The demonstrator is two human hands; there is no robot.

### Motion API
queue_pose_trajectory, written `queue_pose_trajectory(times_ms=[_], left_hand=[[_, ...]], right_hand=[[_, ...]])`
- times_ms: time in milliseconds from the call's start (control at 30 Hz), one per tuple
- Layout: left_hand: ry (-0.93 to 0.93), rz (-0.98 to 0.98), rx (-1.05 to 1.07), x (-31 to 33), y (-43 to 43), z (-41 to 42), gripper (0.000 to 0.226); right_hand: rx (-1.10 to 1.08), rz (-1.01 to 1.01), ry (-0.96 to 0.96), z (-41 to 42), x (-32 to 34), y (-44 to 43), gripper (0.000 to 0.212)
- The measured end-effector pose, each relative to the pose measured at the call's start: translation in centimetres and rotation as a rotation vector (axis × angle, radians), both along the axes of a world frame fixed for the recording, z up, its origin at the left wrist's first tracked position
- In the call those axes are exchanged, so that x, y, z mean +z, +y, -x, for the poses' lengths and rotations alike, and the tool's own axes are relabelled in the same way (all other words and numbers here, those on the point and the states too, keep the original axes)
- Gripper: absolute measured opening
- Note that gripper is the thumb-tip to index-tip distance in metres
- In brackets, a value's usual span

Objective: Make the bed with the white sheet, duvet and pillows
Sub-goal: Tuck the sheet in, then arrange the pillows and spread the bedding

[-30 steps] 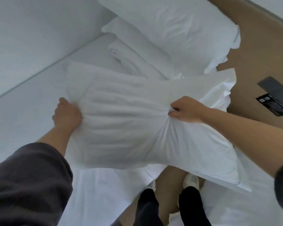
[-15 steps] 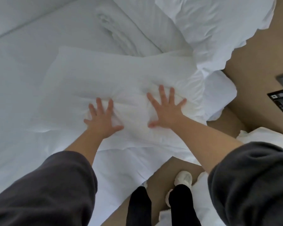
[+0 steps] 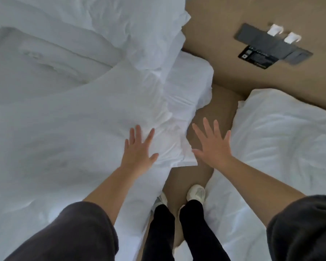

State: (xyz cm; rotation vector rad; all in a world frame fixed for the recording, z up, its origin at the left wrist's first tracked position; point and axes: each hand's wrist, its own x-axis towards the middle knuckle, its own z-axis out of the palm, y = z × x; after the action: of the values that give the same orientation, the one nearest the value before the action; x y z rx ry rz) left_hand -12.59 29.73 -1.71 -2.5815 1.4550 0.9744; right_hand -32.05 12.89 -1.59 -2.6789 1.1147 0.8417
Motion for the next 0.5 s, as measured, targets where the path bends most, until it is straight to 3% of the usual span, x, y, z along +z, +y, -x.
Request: queue_pose_trajectory(times_ms=[500], left_hand=[[0.022, -0.081, -0.951, -1.2, -23.2, 36.5, 0.078]], right_hand=[[-0.877, -0.086, 0.046, 41.2, -1.6, -3.6, 0.081]])
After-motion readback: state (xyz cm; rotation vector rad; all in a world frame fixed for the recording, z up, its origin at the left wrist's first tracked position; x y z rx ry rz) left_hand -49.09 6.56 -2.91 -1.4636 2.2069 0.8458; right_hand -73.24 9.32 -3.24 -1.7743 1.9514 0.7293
